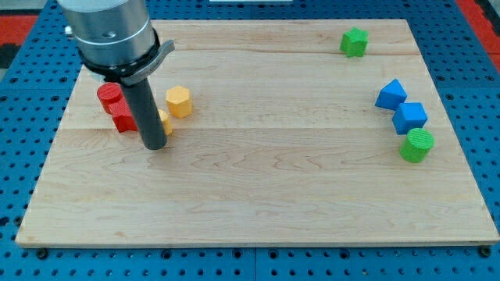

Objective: Place yellow heart diagonal to the yellow hexagon

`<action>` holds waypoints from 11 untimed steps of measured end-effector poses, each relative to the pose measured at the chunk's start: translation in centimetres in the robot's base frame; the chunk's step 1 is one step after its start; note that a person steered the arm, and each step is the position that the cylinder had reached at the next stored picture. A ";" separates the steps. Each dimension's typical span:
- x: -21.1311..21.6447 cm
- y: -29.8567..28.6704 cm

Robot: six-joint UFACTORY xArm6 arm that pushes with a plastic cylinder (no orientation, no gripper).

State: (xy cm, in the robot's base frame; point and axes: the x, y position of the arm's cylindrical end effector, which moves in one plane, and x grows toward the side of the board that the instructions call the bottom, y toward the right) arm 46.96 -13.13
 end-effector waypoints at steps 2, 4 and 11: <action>-1.1 4.6; 1.6 -4.1; -3.3 -11.3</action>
State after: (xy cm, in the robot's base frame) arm 43.62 -24.42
